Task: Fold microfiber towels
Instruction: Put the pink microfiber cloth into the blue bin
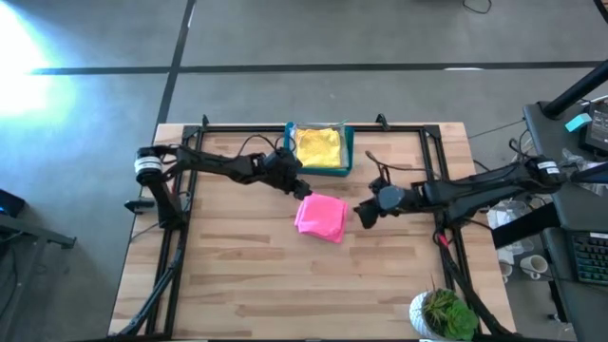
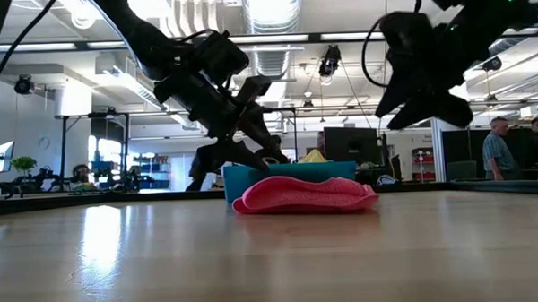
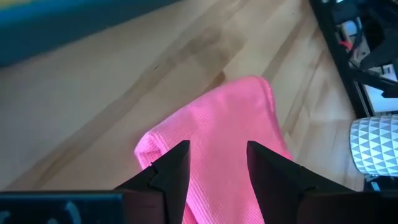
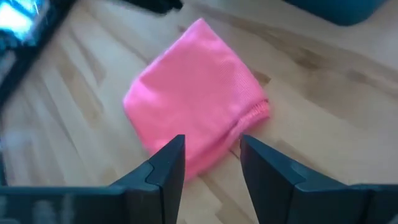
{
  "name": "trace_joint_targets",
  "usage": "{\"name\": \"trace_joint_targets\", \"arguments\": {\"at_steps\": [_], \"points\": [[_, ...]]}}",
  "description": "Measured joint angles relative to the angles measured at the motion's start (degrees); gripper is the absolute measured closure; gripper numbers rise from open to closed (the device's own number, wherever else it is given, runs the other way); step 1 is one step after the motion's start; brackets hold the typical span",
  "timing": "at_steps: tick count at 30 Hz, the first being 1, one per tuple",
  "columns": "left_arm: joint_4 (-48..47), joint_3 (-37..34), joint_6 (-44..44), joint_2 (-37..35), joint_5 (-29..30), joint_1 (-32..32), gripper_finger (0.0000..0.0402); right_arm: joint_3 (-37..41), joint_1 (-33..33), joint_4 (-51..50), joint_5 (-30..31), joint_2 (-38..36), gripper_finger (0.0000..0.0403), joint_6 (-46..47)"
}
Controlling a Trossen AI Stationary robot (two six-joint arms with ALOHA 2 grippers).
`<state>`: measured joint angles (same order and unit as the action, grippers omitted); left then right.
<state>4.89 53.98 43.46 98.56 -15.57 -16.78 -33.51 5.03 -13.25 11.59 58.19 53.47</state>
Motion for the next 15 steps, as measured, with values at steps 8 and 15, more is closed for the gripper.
{"name": "trace_joint_targets", "arguments": {"at_steps": [8,15], "points": [[0.1,0.0,1.2,1.6,-0.1,0.0,0.0259,2.6,-3.2,6.7,0.0,6.5,0.0243,10.8],[0.1,0.0,1.2,1.8,-0.2,0.0,0.0259,1.2,-3.6,6.8,-0.1,12.6,0.0198,16.1]]}}
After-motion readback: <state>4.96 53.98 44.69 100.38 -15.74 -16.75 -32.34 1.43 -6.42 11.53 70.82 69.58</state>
